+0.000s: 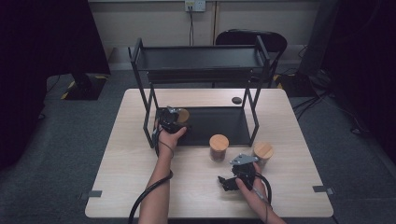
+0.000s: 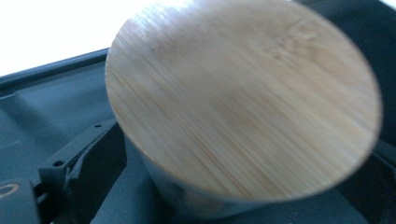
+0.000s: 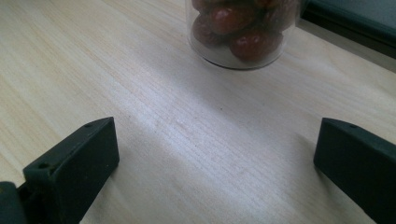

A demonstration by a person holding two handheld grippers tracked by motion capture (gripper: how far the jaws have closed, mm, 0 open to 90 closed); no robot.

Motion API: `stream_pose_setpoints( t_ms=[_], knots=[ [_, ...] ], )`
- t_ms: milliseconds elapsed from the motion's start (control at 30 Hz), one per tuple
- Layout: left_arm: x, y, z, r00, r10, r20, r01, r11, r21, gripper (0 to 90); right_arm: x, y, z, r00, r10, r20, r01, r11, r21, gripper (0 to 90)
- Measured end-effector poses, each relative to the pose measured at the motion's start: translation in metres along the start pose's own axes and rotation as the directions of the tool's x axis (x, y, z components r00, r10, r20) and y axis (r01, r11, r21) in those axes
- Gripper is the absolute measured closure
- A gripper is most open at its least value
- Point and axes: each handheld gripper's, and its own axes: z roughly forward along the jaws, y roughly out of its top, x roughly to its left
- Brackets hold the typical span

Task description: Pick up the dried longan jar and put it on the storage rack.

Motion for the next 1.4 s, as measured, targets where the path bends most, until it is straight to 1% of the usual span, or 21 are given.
stream_pose_setpoints(
  t_ms=[133,167,233,300,433,567,667,800,1100,1300,1367,1400],
  knots=[
    [-0.002,-0.002,-0.004,1.0000,-0.008,0.001,0.008,1.0000,-0.006,2.9,0.000,0.000,0.000,1.0000,0.000,0.000,0.000,1.000,0.000,0.0],
    [-0.002,-0.002,-0.005,0.9999,-0.006,0.010,0.007,0.9999,-0.011,2.9,0.000,0.000,0.000,1.0000,0.000,0.000,0.000,1.000,0.000,0.0],
    [-0.003,-0.003,-0.007,1.0000,-0.005,0.005,0.005,0.9999,-0.010,2.9,0.000,0.000,0.000,1.0000,0.000,0.000,0.000,1.000,0.000,0.0],
    [-0.003,-0.003,-0.009,0.9998,-0.015,0.013,0.015,0.9998,-0.013,2.9,0.000,0.000,0.000,1.0000,0.000,0.000,0.000,1.000,0.000,0.0],
    [-0.006,-0.003,-0.010,0.9998,0.001,0.019,-0.001,1.0000,-0.008,3.1,0.000,0.000,0.000,1.0000,0.000,0.000,0.000,1.000,0.000,0.0],
    [-0.009,-0.004,-0.012,0.9999,0.001,0.011,-0.001,1.0000,-0.003,3.2,0.000,0.000,0.000,1.0000,0.000,0.000,0.000,1.000,0.000,0.0],
    [-0.009,-0.006,-0.015,0.9999,-0.004,0.014,0.005,1.0000,-0.005,3.5,0.000,0.000,0.000,1.0000,-0.001,0.000,0.001,1.000,0.000,0.0],
    [-0.010,-0.009,-0.018,0.9999,0.001,0.016,-0.001,1.0000,-0.004,3.8,0.000,0.000,0.000,1.0000,0.000,0.000,0.000,1.000,0.000,0.0],
    [-0.012,-0.013,-0.023,0.9998,-0.001,0.021,0.001,0.9999,-0.013,3.9,0.000,0.000,0.000,1.0000,0.000,0.000,0.000,1.000,0.000,0.0],
    [-0.014,-0.013,-0.027,0.9994,0.001,0.034,0.000,0.9999,-0.012,3.9,0.000,0.000,0.000,1.0000,0.000,0.000,0.000,1.000,0.000,0.0],
    [-0.014,-0.014,-0.028,0.9992,-0.012,0.038,0.012,0.9998,-0.017,3.9,0.000,0.000,0.000,1.0000,0.000,0.000,0.000,1.000,0.000,0.0],
    [-0.014,-0.014,-0.029,0.9990,-0.011,0.043,0.012,0.9998,-0.018,3.9,0.000,0.000,0.000,1.0000,0.000,0.000,0.000,1.000,0.000,0.0]
  ],
)
